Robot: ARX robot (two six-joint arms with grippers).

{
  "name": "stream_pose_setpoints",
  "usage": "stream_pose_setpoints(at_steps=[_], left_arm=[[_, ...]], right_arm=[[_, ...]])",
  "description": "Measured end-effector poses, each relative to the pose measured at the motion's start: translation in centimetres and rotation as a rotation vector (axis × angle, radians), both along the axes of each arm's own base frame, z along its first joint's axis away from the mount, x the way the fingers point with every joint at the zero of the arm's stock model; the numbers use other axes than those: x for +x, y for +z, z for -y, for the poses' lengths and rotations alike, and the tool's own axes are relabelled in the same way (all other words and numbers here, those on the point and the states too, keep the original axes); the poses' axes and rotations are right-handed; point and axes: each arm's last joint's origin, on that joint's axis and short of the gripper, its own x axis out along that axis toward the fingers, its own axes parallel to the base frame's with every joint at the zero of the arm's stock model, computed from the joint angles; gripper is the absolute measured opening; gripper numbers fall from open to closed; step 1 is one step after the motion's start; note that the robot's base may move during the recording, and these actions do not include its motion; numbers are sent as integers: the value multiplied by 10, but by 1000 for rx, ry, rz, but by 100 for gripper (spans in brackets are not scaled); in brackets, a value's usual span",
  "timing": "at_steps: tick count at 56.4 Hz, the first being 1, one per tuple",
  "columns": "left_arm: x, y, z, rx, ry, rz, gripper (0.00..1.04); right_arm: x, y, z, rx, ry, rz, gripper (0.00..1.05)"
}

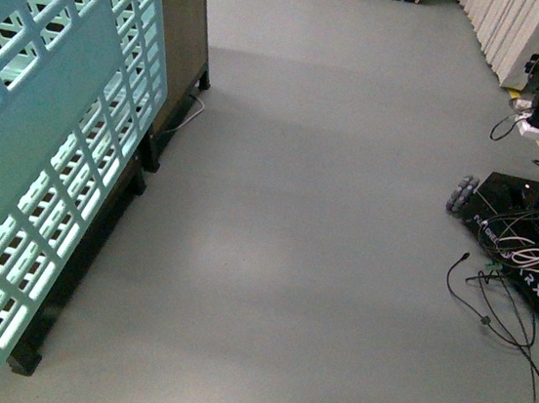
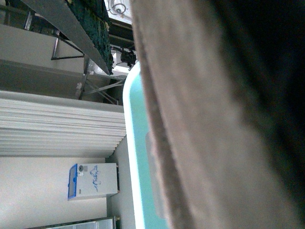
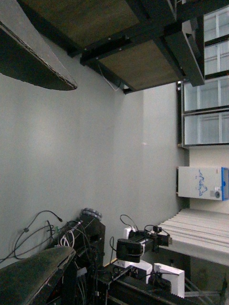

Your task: Pick lemon and mango into basket

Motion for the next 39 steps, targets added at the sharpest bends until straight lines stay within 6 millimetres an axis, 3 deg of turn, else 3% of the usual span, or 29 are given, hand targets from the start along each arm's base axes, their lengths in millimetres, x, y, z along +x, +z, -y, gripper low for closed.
stream_pose_setpoints(at_steps=[39], left_arm=[[0, 1, 0, -3, 0, 4, 26]], right_arm=[[0, 0, 0, 0, -3, 0, 96]])
